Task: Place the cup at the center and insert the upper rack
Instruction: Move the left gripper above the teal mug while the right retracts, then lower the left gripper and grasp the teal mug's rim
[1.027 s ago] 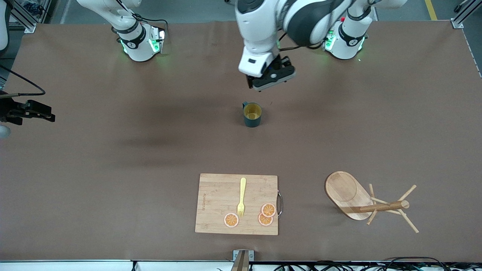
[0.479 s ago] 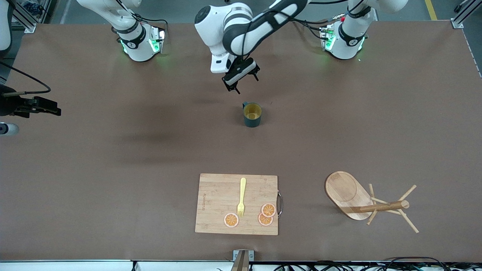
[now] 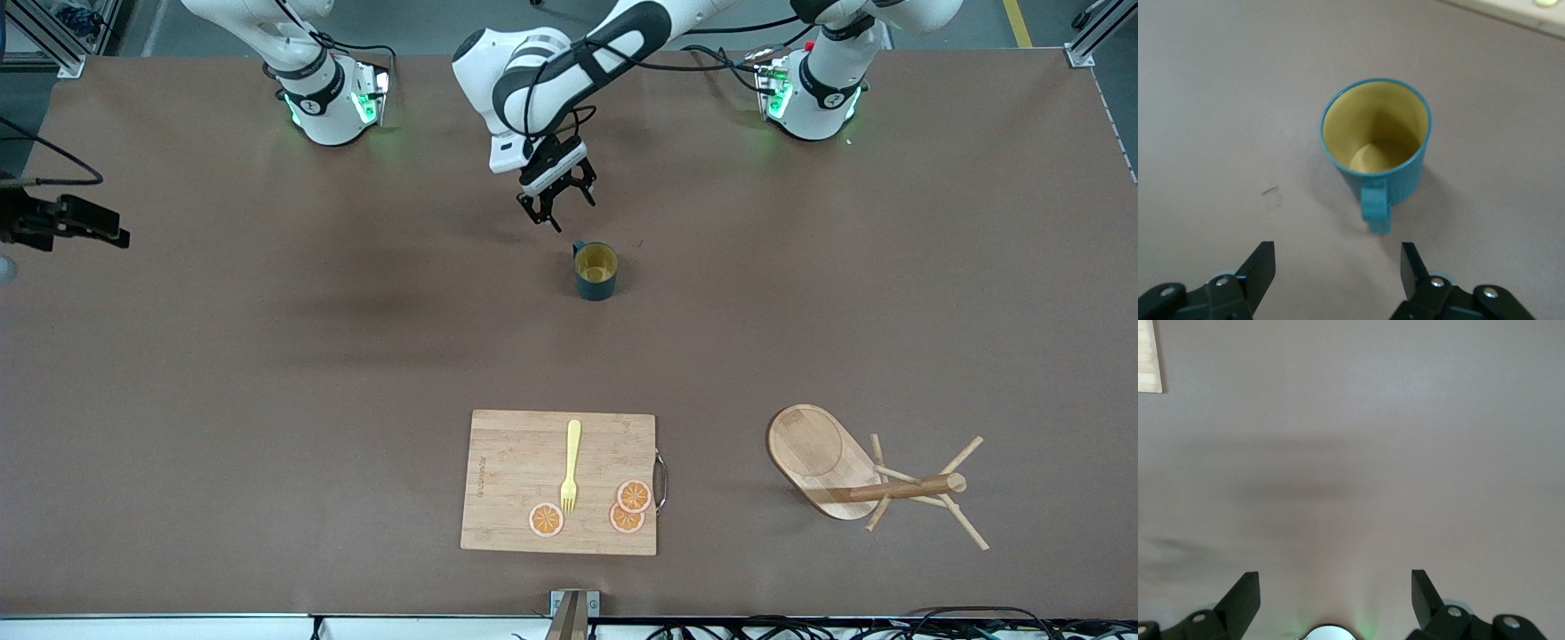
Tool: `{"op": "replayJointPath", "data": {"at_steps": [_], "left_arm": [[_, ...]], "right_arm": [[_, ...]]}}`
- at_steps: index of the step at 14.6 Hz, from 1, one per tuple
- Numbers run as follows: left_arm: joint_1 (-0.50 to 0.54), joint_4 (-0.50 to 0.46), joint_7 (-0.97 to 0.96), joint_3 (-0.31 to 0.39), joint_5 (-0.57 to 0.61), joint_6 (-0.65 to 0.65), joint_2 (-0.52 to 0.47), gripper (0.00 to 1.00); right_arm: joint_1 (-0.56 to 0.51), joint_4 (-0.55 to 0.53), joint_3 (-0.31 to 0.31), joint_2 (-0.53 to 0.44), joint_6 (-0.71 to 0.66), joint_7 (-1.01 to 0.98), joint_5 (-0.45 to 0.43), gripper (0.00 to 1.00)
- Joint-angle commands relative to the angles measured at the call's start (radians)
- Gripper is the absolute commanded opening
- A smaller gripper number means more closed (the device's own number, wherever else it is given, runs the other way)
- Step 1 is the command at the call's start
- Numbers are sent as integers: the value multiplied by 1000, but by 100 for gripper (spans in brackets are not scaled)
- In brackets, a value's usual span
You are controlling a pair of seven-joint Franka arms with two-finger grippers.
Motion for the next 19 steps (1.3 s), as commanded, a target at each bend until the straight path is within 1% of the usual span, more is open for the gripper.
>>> {"op": "replayJointPath", "data": {"at_steps": [1,2,4,10,13,14,16,17,19], "left_arm": [[-96,34,-28,101,45,-8,31,76],[-122,42,-28,132,45,-8,34,74],[-147,46,-28,158,46,-8,45,68],[-147,48,-28,169,126,-8,69,60],[-147,49,-27,183,141,-7,72,55],[-147,51,-27,183,141,-7,77,49],[-147,57,-27,183,144,-7,83,35],[-147,63,-25,183,144,-7,83,26],[-147,74,-19,183,144,-7,81,5]], "right_arm": [[-15,-74,14,-81,-15,62,10,100],[-14,-71,16,-92,-25,64,10,100],[-7,-56,22,-99,-50,52,1,100],[-9,-43,16,-122,-59,46,9,100],[-9,-31,16,-129,-61,17,12,100],[-11,-20,14,-129,-64,-6,12,100],[-14,-17,13,-129,-67,-19,13,100],[-17,-22,11,-132,-65,-19,16,100],[-26,-22,11,-141,-61,-19,50,100]]}}
